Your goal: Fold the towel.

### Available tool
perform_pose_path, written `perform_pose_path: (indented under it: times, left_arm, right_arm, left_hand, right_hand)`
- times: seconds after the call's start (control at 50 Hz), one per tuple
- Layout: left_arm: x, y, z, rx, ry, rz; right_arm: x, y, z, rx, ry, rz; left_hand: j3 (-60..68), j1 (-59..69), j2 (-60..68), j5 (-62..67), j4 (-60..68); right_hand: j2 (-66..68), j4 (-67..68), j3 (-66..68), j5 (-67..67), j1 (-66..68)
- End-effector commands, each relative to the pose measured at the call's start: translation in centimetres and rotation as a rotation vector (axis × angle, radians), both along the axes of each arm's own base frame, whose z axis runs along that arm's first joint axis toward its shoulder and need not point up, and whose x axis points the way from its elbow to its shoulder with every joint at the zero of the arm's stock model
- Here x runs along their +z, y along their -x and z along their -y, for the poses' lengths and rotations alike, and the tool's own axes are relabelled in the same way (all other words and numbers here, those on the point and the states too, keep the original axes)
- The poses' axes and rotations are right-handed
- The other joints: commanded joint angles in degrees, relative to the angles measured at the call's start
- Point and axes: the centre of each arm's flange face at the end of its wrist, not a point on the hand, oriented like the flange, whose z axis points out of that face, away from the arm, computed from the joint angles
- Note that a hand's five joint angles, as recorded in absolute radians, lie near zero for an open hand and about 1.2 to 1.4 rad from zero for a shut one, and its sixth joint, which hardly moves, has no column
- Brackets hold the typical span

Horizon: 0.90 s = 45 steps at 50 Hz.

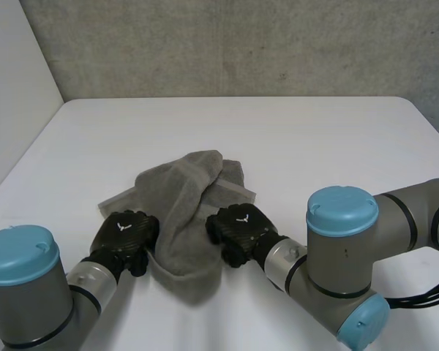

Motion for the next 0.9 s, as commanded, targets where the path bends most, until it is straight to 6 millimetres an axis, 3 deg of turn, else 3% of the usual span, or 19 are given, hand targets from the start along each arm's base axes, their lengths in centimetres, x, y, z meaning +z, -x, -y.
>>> perform_pose_path:
  times: [0.02,0.06,0.1,0.12,0.16,0.18,0.22,0.24,0.28,0.3,0.32,0.34,0.38,0.48,0.62,0.76,0.8,0.84,0.9]
  left_arm:
    - [1.1,-0.1,0.3,0.024,0.019,-0.047]
    - [2.9,-0.1,0.4,0.026,0.076,-0.072]
    - [4.0,-0.1,0.6,0.027,0.114,-0.089]
    - [5.3,-0.1,0.7,0.028,0.155,-0.109]
    - [6.8,-0.1,0.9,0.032,0.204,-0.130]
    - [6.8,-0.1,0.9,0.032,0.205,-0.130]
    - [10.0,-0.3,1.3,0.042,0.307,-0.175]
    - [10.0,-0.3,1.3,0.042,0.308,-0.176]
    - [13.5,-0.4,1.6,0.050,0.420,-0.221]
    - [13.6,-0.4,1.6,0.050,0.420,-0.221]
    - [15.5,-0.4,1.7,0.051,0.476,-0.245]
    - [15.5,-0.4,1.7,0.051,0.477,-0.246]
    - [19.2,-0.5,1.4,0.049,0.575,-0.308]
    - [23.4,-0.6,0.4,0.046,0.669,-0.386]
    - [23.4,-0.2,0.4,0.032,0.614,-0.365]
    - [15.6,1.5,4.1,0.040,0.381,-0.246]
    - [15.6,1.5,4.1,0.040,0.380,-0.246]
    - [12.1,2.2,5.8,0.039,0.303,-0.176]
    - [10.1,2.2,7.3,0.046,0.286,-0.098]
  right_arm:
    - [0.7,0.0,1.5,-0.082,0.020,0.068]
    - [1.5,0.0,1.8,-0.099,0.033,0.093]
    - [4.6,0.2,2.4,-0.115,0.085,0.162]
    - [4.6,0.2,2.4,-0.115,0.086,0.162]
    - [8.5,1.0,3.0,-0.139,0.144,0.242]
    - [8.5,1.0,3.0,-0.139,0.145,0.243]
    - [11.8,2.2,3.8,-0.176,0.193,0.308]
    - [11.9,2.3,3.8,-0.176,0.193,0.308]
    - [13.8,3.0,4.3,-0.199,0.231,0.344]
    - [16.3,3.9,4.5,-0.217,0.284,0.387]
    - [18.7,4.9,4.6,-0.229,0.340,0.424]
    - [18.8,5.0,4.6,-0.229,0.340,0.425]
    - [22.5,7.0,4.6,-0.250,0.431,0.455]
    - [25.7,8.5,3.7,-0.218,0.442,0.423]
    - [24.5,8.1,3.8,-0.130,0.386,0.316]
    - [19.6,5.4,5.2,-0.070,0.345,0.139]
    - [17.2,4.6,6.5,-0.078,0.322,0.072]
    - [15.9,4.2,7.2,-0.083,0.306,0.047]
    - [13.6,3.6,8.6,-0.096,0.273,0.013]
  left_hand:
    - [-8.06,-2.43,-5.37,-14.73,-6.43]
    - [-8.06,-2.43,-5.37,-14.73,-6.43]
    - [-8.06,-2.43,-5.37,-14.73,-6.43]
    - [-8.06,-2.43,-5.37,-14.73,-6.43]
    - [-8.06,-2.43,-5.37,-14.73,-6.43]
    - [-8.06,-2.43,-5.37,-14.73,-6.43]
    - [-8.06,-2.43,-5.37,-14.73,-6.43]
    - [-8.06,-2.43,-5.37,-14.73,-6.43]
    - [-8.06,-2.43,-5.37,-14.73,-6.43]
    - [-8.06,-2.43,-5.37,-14.73,-6.43]
    - [-8.06,-2.43,-5.37,-14.73,-6.43]
    - [-8.06,-2.43,-5.37,-14.73,-6.43]
    - [-8.06,-2.43,-5.37,-14.73,-6.43]
    - [-8.06,-2.43,-5.37,-14.73,-6.43]
    - [-8.06,-2.43,-5.37,-14.73,-6.43]
    - [-8.06,-2.43,-5.37,-14.73,-6.43]
    - [-8.06,-2.43,-5.37,-14.73,-6.43]
    - [-8.06,-2.43,-5.37,-14.73,-6.43]
    - [-8.06,-2.43,-5.37,-14.73,-6.43]
  right_hand:
    - [10.29,10.97,11.25,11.49,10.63]
    - [10.29,10.97,11.25,11.49,10.63]
    - [10.29,10.97,11.25,11.49,10.63]
    - [10.29,10.97,11.25,11.49,10.63]
    - [10.29,10.97,11.25,11.49,10.63]
    - [10.29,10.97,11.25,11.49,10.63]
    - [10.29,10.97,11.25,11.49,10.63]
    - [10.29,10.97,11.25,11.49,10.63]
    - [10.29,10.97,11.25,11.49,10.63]
    - [10.29,10.97,11.25,11.49,10.63]
    - [10.29,10.97,11.25,11.49,10.63]
    - [10.29,10.97,11.25,11.49,10.63]
    - [10.29,10.97,11.25,11.49,10.63]
    - [10.29,10.97,11.25,11.49,10.63]
    - [10.29,10.97,11.25,11.49,10.63]
    - [10.29,10.97,11.25,11.49,10.63]
    - [10.29,10.97,11.25,11.49,10.63]
    - [10.29,10.97,11.25,11.49,10.63]
    - [10.29,10.97,11.25,11.49,10.63]
